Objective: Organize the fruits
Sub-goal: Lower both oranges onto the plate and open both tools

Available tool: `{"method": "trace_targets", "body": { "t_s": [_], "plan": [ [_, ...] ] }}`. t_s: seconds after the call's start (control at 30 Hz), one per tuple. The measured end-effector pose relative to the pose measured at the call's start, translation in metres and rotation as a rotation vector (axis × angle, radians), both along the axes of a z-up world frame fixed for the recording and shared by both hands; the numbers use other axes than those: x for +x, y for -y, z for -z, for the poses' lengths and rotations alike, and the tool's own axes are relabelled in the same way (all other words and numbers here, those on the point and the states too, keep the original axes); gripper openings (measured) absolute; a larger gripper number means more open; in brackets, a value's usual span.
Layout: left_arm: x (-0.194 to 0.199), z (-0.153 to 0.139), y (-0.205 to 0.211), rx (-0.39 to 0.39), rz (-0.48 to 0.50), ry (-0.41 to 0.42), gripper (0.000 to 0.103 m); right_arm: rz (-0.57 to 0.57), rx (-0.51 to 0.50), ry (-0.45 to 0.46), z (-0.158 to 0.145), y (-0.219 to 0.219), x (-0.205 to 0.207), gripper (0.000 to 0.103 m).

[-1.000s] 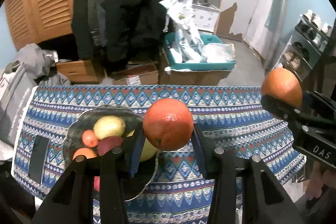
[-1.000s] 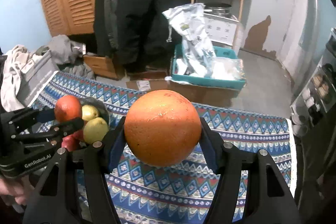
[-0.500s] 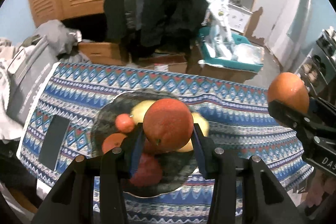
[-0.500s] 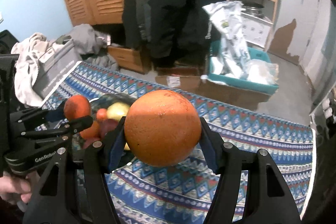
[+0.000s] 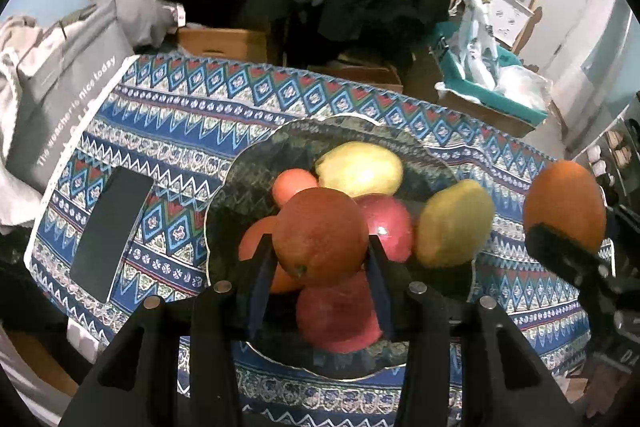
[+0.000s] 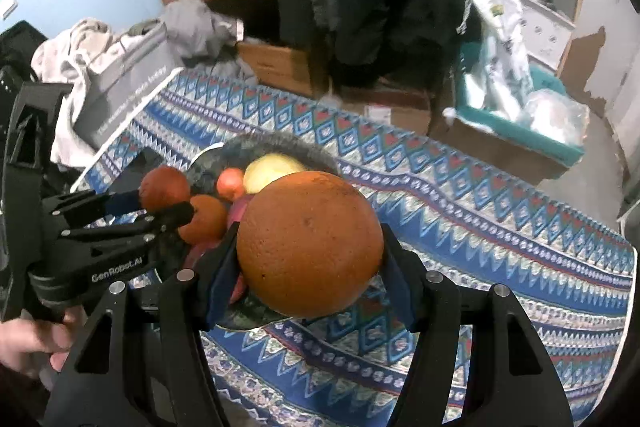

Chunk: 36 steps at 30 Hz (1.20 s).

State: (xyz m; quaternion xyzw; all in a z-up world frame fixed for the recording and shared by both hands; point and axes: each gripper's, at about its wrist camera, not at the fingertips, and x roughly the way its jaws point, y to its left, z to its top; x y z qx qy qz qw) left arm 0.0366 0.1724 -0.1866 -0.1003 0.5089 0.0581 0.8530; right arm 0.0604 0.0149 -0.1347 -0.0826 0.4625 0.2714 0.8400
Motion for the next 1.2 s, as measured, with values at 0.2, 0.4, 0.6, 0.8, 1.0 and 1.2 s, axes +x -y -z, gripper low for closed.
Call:
{"method": "trace_targets", "body": {
  "t_s": [0.2, 0.4, 0.6, 0.8, 1.0, 1.2],
  "plan": [
    [0.005, 0.011, -0.005, 0.002, -0.006, -0.023, 0.045, -0.02, -0.011, -0.018, 0.014, -0.012, 0.002, 0.065],
    [0.009, 0.023, -0.008, 0.017, 0.001, -0.055, 0.046, -0.033, -0.032, -0.034, 0.025, -0.02, 0.002, 0.065],
    [0.007, 0.019, -0.006, 0.062, 0.003, -0.036, 0.078, -0.051, -0.045, -0.046, 0.03, -0.025, 0.001, 0.065],
    [-0.004, 0.015, -0.019, 0.059, -0.033, -0.059, 0.078, -0.072, -0.049, -0.073, 0.039, -0.03, -0.003, 0.065],
    [-0.02, 0.004, -0.032, 0.027, -0.078, -0.039, 0.078, -0.102, -0.059, -0.099, 0.05, -0.039, -0.009, 0.065],
    [-0.033, -0.004, -0.036, 0.043, -0.097, -0.03, 0.078, -0.125, -0.088, -0.124, 0.066, -0.049, -0.012, 0.066]
  ]
}}
